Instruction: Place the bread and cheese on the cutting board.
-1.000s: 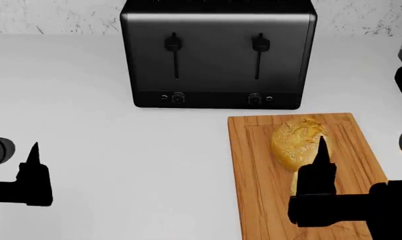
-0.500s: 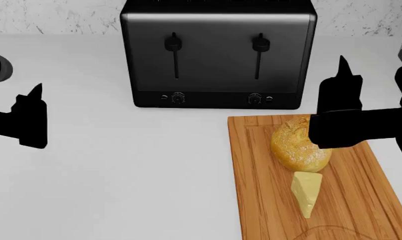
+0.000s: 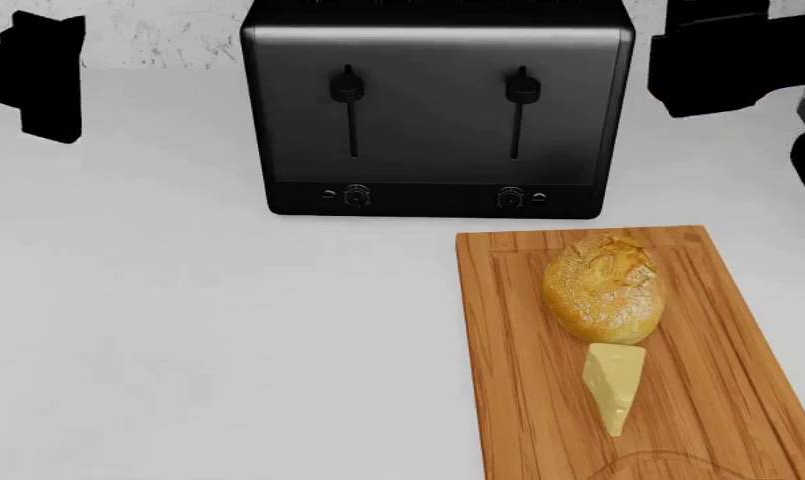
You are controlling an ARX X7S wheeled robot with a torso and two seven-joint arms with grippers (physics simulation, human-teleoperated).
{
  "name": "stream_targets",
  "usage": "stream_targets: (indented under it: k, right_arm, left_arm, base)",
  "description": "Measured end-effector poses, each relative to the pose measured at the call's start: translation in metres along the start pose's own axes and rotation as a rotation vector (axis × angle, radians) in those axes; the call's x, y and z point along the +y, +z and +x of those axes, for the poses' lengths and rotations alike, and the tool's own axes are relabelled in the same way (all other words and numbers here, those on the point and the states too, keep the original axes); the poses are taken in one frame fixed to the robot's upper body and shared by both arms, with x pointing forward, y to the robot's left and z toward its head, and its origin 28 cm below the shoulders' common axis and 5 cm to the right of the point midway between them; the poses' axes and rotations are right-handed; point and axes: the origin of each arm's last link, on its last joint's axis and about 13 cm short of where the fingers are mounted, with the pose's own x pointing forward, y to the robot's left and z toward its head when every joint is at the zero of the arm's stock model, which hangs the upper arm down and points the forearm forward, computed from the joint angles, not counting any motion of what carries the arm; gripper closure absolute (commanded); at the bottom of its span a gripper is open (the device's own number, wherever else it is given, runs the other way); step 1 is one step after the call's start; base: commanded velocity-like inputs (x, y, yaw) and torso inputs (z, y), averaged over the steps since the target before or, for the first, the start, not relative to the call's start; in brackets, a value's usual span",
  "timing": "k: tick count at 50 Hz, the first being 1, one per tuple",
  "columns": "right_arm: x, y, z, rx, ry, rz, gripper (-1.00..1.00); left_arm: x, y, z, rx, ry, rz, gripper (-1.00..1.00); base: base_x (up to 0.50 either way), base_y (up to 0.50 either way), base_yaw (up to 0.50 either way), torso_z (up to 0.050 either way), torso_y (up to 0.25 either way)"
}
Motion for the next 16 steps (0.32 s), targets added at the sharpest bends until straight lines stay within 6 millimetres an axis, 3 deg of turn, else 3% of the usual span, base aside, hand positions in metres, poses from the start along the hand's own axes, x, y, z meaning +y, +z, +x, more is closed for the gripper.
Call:
stream_targets:
  k: [16]
  right_arm:
    - [-0.003, 0.033, 0.012, -0.035, 0.007, -0.021, -1.00]
  left_arm:
    - [0.014, 0.034, 0.008, -0.019, -0.014, -0.007, -1.00]
  base:
    - [0.00, 0.00, 0.00, 0.000, 0.000]
